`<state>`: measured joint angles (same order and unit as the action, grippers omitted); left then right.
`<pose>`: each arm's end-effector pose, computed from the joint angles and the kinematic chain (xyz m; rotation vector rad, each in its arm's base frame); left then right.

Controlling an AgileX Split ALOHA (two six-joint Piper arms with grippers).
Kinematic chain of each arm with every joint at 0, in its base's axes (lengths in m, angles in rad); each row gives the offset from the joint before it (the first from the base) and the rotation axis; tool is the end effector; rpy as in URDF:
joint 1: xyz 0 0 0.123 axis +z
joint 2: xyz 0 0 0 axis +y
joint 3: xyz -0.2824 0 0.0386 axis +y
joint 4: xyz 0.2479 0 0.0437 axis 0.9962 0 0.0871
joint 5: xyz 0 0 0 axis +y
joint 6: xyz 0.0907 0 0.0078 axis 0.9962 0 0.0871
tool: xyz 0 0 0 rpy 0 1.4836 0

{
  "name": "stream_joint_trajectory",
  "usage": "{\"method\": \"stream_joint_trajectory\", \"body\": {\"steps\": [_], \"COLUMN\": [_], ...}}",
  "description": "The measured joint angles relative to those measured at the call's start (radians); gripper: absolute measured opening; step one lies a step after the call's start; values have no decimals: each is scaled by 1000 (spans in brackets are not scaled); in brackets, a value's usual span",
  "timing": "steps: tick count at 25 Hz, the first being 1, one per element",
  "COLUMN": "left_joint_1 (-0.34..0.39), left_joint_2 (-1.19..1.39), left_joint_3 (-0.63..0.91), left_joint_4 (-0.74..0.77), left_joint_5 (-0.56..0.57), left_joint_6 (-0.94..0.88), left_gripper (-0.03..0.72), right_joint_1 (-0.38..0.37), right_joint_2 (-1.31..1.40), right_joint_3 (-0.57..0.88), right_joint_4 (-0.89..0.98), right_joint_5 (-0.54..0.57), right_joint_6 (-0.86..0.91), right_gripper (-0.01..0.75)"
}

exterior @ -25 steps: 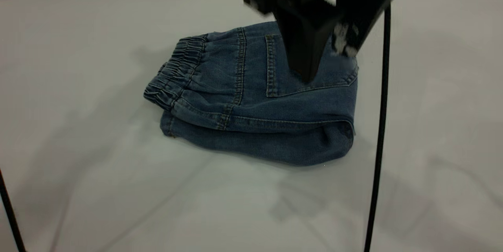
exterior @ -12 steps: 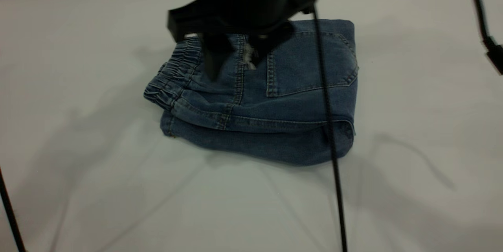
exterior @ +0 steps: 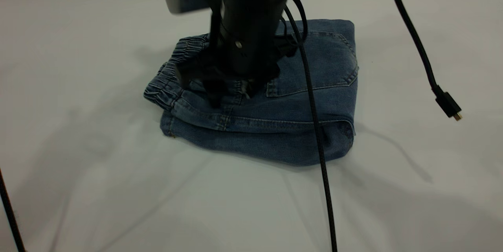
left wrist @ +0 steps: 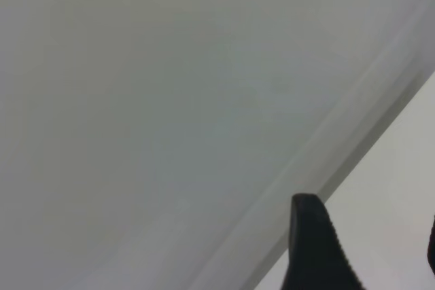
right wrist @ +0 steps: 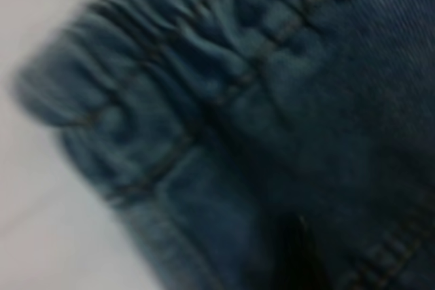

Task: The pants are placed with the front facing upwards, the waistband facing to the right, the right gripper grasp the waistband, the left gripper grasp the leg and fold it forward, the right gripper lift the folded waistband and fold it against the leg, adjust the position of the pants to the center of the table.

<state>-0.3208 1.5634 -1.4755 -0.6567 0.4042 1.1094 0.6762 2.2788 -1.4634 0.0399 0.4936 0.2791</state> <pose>0.3451 -0.1378 0.3989 0.8959 1.6639 -0.1126 0.3466 0.2803 0.0763 -0.5143 2.7845 0.2610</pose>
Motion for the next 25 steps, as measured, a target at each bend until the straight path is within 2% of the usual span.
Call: {"method": "stream_joint_trajectory", "body": {"steps": [6,16,22,25], "left_joint_1": [0,0,0,0], "left_joint_2": [0,0,0,0], "left_joint_3": [0,0,0,0], "left_joint_4": [0,0,0,0], "left_joint_5": [2,4,4,3], "left_joint_6": [0,-1,-1,-1], "left_gripper": [378,378,378,378], "right_joint_1": [0,0,1,1], "right_joint_2": [9,33,8,-61], "right_joint_3": [-1,-1,2,3], "right_joint_4": [-121,-157,-155,-154], "right_joint_5": [50,291,393,390], "right_joint_6": [67,26,4,3], "right_gripper": [370,370,370,369]}}
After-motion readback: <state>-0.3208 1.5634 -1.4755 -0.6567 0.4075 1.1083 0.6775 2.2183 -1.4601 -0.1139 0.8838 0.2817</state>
